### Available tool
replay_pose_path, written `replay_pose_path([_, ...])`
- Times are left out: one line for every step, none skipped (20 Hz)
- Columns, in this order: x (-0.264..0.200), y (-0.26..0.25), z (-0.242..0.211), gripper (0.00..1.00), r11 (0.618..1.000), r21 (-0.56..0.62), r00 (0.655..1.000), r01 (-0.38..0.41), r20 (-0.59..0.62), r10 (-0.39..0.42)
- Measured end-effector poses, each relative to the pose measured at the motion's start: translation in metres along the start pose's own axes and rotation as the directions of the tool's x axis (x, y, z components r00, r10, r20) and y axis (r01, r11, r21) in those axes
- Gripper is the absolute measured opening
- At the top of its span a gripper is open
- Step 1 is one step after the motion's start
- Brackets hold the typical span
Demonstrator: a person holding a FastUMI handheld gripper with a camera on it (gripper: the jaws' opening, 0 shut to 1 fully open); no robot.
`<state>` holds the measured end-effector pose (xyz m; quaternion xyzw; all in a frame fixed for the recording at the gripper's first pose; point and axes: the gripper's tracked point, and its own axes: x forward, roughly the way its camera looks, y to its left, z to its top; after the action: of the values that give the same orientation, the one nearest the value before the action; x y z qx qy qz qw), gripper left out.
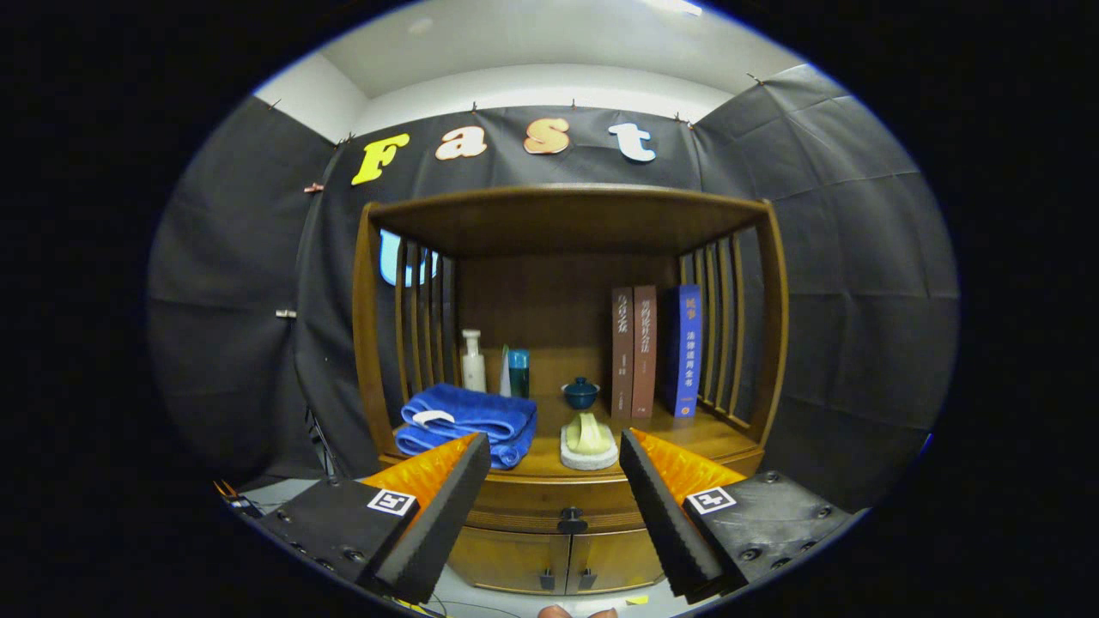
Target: Pull open the drawer, take out the items inside it, and place them on the countertop above the cabinet.
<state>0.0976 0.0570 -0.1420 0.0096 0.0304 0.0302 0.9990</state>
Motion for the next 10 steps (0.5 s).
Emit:
replay_pose_path([-0.010,-0.001,0.013,0.99,1.000,0.006,1.000,0.001,-0.002,-0.001])
replay_pose_path([-0.021,-0.002,0.024,0.99,1.000,0.005,1.000,0.002,-0.004,-0.002])
replay_pose_path([-0.031,-0.003,0.035,0.99,1.000,0.007,1.000,0.002,0.005,-0.002])
replay_pose_path([-0.040,-0.004,0.045,0.99,1.000,0.007,1.000,0.004,0.010,-0.004])
replay_pose_path([-0.051,-0.004,0.051,0.98,1.000,0.008,1.000,0.006,0.009,-0.006])
replay_pose_path([-0.061,-0.003,0.055,0.99,1.000,0.005,1.000,0.004,0.005,-0.004])
replay_pose_path([-0.071,-0.003,0.059,0.99,1.000,-0.002,1.000,0.005,0.002,-0.005])
replay_pose_path([-0.079,-0.004,0.062,0.99,1.000,-0.010,1.000,0.008,0.000,-0.008])
replay_pose_path([-0.088,-0.005,0.063,0.99,1.000,-0.021,1.000,0.013,-0.003,-0.013])
replay_pose_path([-0.095,-0.003,0.063,0.99,1.000,-0.022,1.000,0.011,-0.005,-0.011])
